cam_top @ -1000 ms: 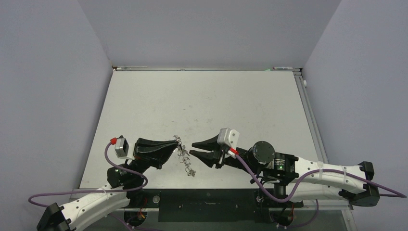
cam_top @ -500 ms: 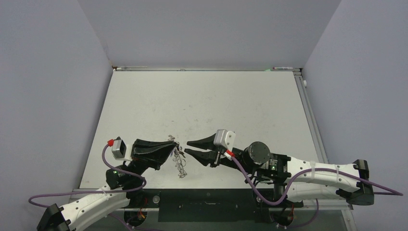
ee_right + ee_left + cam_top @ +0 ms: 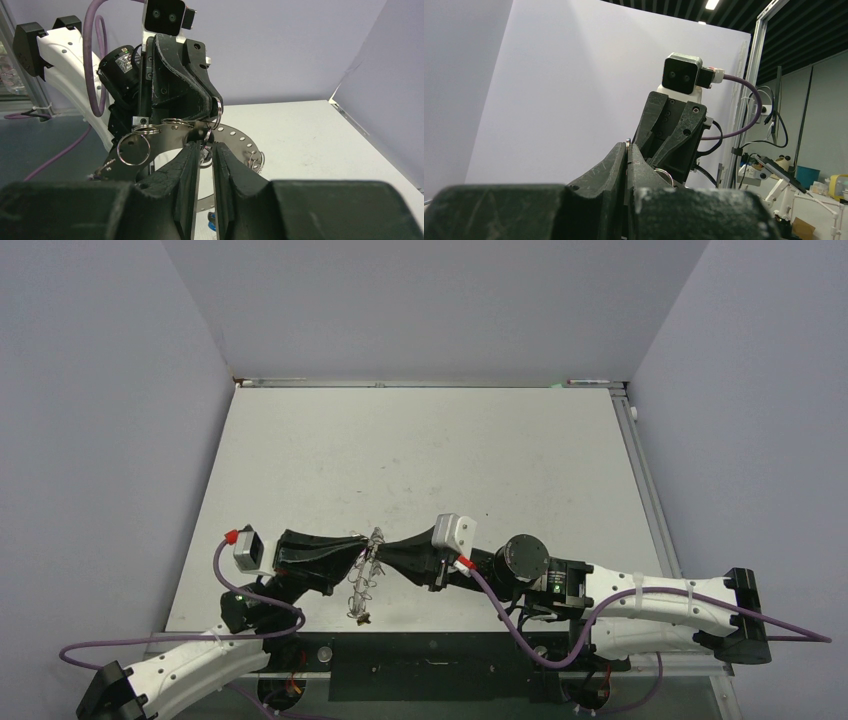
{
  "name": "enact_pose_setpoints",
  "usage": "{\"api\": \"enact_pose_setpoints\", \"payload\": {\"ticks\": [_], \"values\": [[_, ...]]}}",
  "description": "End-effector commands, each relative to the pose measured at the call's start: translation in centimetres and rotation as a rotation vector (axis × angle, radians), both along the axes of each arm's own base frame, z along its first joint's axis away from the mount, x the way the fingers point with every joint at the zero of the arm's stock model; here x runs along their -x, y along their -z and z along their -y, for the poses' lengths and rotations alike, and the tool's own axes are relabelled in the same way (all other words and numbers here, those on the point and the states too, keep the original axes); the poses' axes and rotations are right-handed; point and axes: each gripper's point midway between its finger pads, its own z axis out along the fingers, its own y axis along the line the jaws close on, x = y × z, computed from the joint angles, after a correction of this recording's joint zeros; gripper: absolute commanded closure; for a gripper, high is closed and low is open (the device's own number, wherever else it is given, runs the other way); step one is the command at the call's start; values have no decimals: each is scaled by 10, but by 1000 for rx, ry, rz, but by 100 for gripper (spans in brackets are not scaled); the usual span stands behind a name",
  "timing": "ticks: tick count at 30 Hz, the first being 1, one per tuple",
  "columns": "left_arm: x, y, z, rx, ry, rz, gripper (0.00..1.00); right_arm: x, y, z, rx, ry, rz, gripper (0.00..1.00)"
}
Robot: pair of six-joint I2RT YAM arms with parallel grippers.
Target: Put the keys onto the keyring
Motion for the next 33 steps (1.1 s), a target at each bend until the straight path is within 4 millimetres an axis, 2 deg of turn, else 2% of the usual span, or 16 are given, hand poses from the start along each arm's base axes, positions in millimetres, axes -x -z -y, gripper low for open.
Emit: {"api": "enact_pose_setpoints", "payload": {"ticks": [1, 4, 16, 23, 28, 33], "values": [[12, -17, -9, 66, 26, 50, 100, 6, -27, 1, -75, -24, 26, 88], [11, -17, -8, 62, 27, 48, 100, 7, -26, 0, -71, -32, 29, 94], [3, -17, -2, 44, 5, 25, 100, 9, -15, -8, -6, -3, 56, 95], [-16, -8, -2, 25, -77, -36, 100, 12, 0, -19, 116, 171, 133, 95], [-13, -8, 0, 27, -61, -30, 100, 5, 10, -24, 178, 279, 185, 95], [-9, -8, -3, 32, -51, -17, 100, 1, 4, -15, 151, 320, 176, 95]]}}
